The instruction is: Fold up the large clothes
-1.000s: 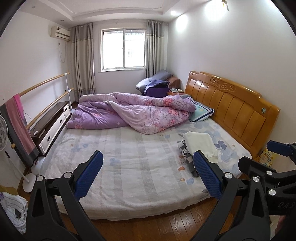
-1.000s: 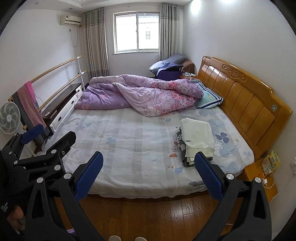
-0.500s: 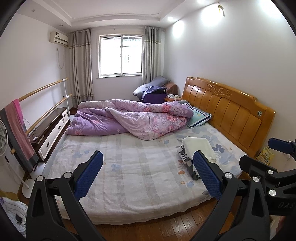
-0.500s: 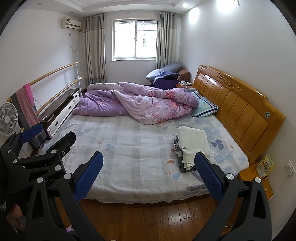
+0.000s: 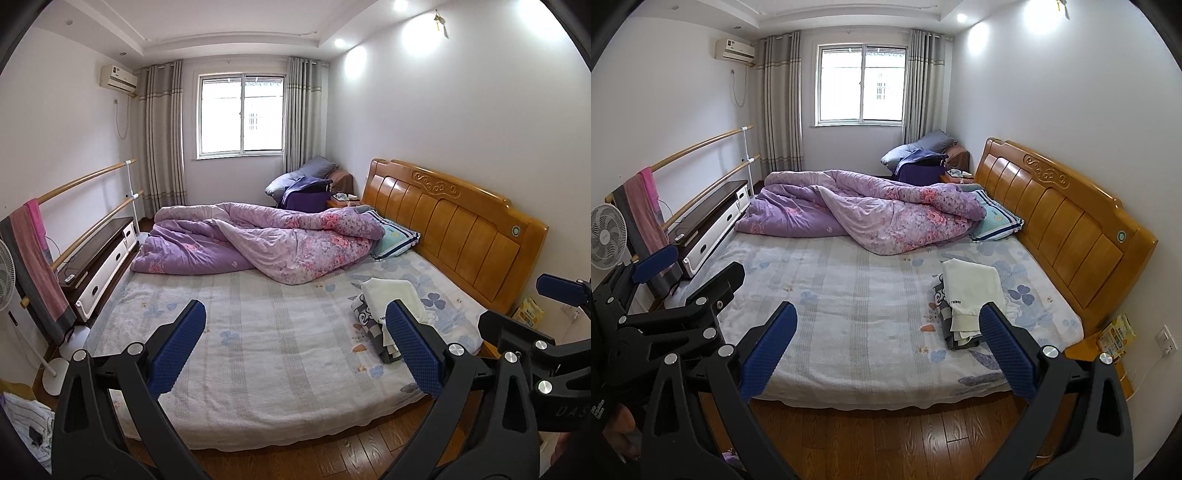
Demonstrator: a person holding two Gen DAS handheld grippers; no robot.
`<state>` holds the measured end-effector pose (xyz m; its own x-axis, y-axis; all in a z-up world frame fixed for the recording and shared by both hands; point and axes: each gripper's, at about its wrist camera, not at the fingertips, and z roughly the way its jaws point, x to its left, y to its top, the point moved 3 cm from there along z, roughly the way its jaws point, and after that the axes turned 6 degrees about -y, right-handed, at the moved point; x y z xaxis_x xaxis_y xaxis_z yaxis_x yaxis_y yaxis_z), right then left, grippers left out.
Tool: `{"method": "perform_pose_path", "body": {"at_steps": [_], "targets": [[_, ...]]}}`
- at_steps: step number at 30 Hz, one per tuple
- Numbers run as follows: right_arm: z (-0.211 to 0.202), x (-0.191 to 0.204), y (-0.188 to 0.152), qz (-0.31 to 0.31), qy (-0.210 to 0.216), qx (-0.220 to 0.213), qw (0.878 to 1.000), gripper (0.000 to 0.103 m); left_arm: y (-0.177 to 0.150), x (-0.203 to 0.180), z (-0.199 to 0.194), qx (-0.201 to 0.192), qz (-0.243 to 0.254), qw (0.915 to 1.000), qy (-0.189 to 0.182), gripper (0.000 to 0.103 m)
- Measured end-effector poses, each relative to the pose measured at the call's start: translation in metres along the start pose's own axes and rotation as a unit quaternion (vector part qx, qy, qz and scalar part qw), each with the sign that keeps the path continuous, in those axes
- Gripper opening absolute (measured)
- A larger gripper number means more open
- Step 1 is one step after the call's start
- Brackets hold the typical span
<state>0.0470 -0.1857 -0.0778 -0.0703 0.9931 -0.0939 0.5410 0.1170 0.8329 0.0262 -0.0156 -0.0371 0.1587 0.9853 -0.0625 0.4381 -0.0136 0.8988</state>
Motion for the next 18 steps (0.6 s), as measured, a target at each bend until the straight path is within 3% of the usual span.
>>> {"method": "perform_pose_path", "body": {"at_steps": [18], "targets": [[-0.0039, -0.0004, -0.0021, 0.004, 0.003, 0.001, 1.000, 0.095, 0.0016, -0.0077, -0.0010, 0.002, -0.002, 1.0000, 0.003, 0.098]]}}
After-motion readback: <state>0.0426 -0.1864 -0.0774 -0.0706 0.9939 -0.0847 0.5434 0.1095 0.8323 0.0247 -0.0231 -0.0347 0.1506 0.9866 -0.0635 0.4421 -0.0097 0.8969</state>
